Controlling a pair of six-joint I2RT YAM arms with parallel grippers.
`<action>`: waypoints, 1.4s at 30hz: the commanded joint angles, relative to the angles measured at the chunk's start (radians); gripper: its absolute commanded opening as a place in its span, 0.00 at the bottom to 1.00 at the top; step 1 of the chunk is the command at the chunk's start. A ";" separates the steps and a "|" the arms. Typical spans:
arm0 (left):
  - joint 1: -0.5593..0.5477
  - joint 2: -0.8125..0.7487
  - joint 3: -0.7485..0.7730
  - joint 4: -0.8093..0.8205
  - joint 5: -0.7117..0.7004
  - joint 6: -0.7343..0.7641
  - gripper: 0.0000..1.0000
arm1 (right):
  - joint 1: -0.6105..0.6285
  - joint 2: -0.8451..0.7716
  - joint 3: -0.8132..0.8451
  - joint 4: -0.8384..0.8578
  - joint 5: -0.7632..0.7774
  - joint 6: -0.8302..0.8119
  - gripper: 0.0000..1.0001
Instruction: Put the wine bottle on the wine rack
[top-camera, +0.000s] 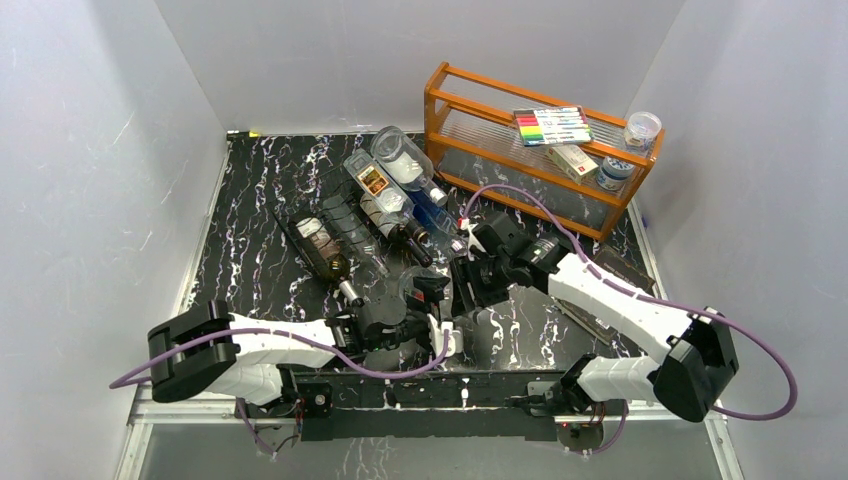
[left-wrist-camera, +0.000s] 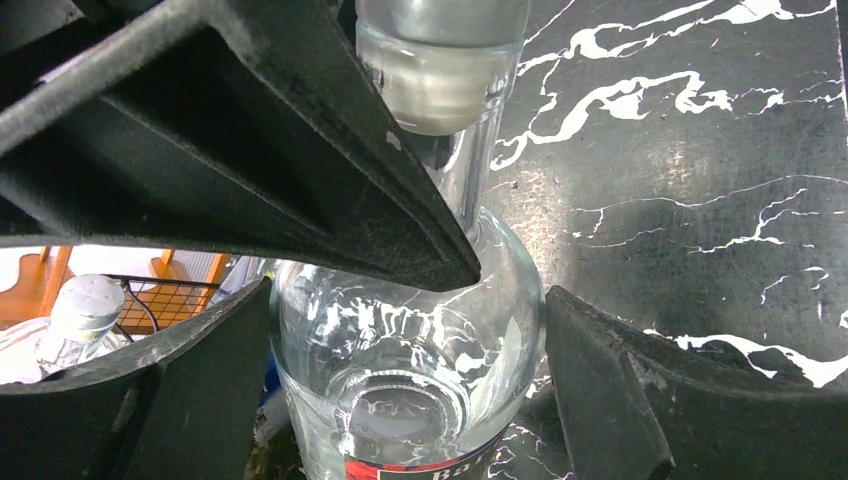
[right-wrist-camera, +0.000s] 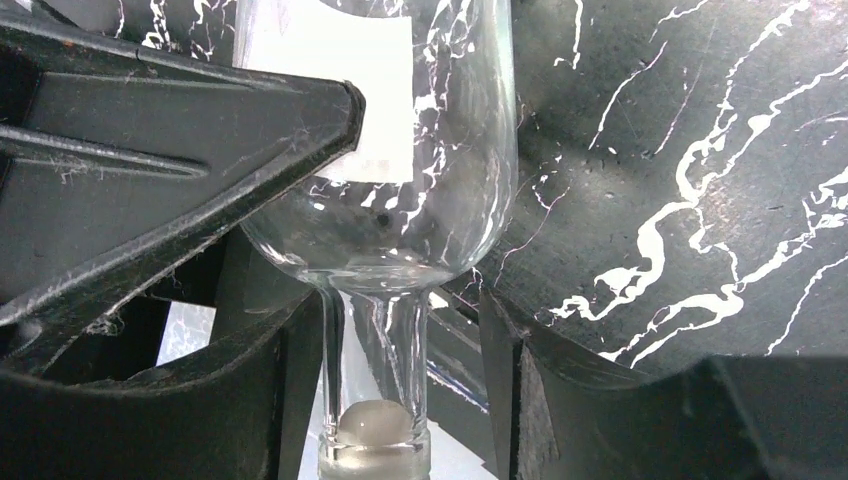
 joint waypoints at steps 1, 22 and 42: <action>-0.011 0.010 -0.013 0.030 -0.001 -0.017 0.49 | -0.005 0.037 0.055 -0.027 -0.002 -0.059 0.61; -0.010 -0.101 -0.009 -0.089 -0.074 -0.364 0.98 | -0.004 -0.084 -0.066 -0.011 -0.028 -0.072 0.00; 0.265 -0.299 0.130 -0.361 -0.079 -0.899 0.98 | 0.065 -0.059 -0.194 0.071 0.065 0.051 0.00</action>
